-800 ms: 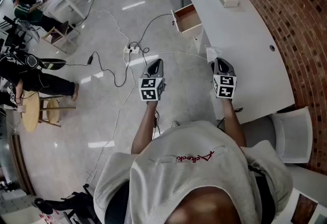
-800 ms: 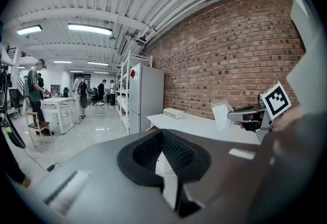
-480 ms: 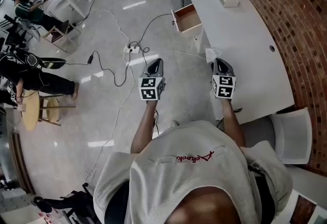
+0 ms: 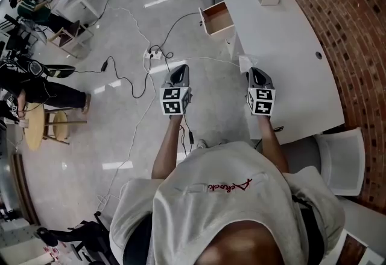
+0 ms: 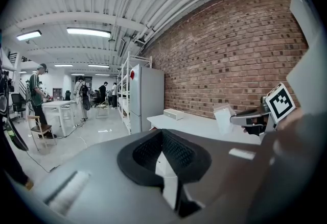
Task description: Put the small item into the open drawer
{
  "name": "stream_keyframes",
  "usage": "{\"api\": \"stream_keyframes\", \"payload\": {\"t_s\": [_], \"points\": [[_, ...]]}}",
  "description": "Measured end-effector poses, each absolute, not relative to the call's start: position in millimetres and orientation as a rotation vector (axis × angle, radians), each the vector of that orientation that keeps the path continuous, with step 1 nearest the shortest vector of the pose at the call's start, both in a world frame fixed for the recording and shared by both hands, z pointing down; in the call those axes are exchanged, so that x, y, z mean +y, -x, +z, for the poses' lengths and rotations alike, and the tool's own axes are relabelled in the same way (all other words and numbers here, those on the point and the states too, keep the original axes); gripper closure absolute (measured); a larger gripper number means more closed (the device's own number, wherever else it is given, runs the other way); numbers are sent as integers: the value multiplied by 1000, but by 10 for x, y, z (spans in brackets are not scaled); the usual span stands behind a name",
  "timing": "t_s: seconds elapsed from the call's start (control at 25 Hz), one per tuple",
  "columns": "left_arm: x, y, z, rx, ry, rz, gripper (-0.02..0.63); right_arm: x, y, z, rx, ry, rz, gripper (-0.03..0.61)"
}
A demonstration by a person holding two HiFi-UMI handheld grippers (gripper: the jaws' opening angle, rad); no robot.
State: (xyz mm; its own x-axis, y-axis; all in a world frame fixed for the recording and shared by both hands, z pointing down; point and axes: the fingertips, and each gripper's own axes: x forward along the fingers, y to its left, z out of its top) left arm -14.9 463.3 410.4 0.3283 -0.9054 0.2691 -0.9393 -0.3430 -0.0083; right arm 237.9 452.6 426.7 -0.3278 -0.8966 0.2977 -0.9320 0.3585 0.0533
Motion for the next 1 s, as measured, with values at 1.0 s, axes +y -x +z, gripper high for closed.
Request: {"api": "stream_keyframes", "payload": {"t_s": [1.0], "points": [[4003,-82,4319,-1685,-2423,362,604,3956,-2395,4538,-2362,-1546,209,566]]}}
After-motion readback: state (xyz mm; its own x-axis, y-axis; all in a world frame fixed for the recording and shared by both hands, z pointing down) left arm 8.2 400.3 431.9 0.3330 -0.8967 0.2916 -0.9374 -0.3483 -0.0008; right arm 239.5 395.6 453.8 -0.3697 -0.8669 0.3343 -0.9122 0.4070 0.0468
